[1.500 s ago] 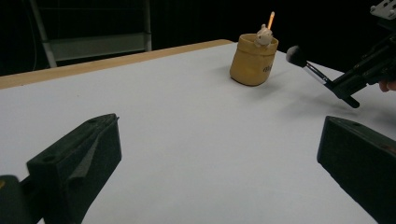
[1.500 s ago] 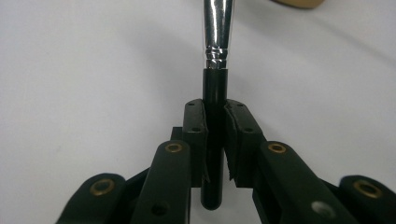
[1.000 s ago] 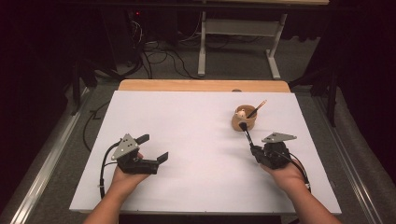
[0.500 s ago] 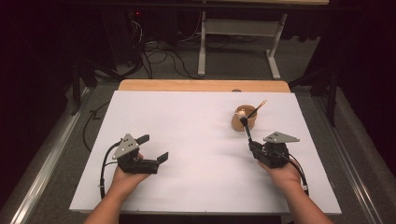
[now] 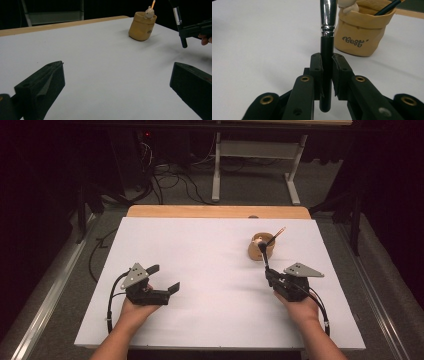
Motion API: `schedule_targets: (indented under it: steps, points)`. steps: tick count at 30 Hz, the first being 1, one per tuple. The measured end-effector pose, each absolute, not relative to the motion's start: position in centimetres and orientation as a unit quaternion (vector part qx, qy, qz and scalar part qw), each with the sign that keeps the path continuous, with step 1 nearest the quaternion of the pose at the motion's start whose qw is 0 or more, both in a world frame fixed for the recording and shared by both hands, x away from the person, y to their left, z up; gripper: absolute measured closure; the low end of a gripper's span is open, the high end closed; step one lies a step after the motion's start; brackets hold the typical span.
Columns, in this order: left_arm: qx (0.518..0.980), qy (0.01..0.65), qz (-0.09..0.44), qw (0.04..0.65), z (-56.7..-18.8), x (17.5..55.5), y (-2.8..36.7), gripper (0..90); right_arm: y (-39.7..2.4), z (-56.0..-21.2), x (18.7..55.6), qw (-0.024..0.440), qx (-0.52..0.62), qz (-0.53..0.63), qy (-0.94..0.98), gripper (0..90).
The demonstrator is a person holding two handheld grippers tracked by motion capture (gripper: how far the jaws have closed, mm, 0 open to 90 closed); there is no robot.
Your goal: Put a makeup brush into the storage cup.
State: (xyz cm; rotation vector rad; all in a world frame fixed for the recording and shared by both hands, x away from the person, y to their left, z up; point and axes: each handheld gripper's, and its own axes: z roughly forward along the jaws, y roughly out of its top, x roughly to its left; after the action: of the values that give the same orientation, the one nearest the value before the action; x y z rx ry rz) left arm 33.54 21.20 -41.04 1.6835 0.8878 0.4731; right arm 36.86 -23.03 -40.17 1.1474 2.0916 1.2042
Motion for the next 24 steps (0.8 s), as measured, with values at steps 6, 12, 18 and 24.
schedule_targets:
  steps: [6,12,18,24]
  points:
    - [0.710,0.382,0.201,0.557,-41.1,33.6,21.2,0.5,-23.4,-40.8,36.6,0.231,0.418,0.451,0.754,81.9]
    - [0.710,0.384,0.200,0.556,-41.2,33.6,21.2,0.5,-23.6,-41.2,36.5,0.230,0.418,0.463,0.747,81.9]
    - [0.712,0.388,0.191,0.553,-41.4,33.9,20.9,0.5,-23.4,-41.4,36.1,0.243,0.404,0.474,0.744,81.8]
    - [0.718,0.379,0.198,0.549,-40.6,34.0,19.8,0.2,-23.3,-41.4,35.8,0.247,0.390,0.487,0.742,81.8]
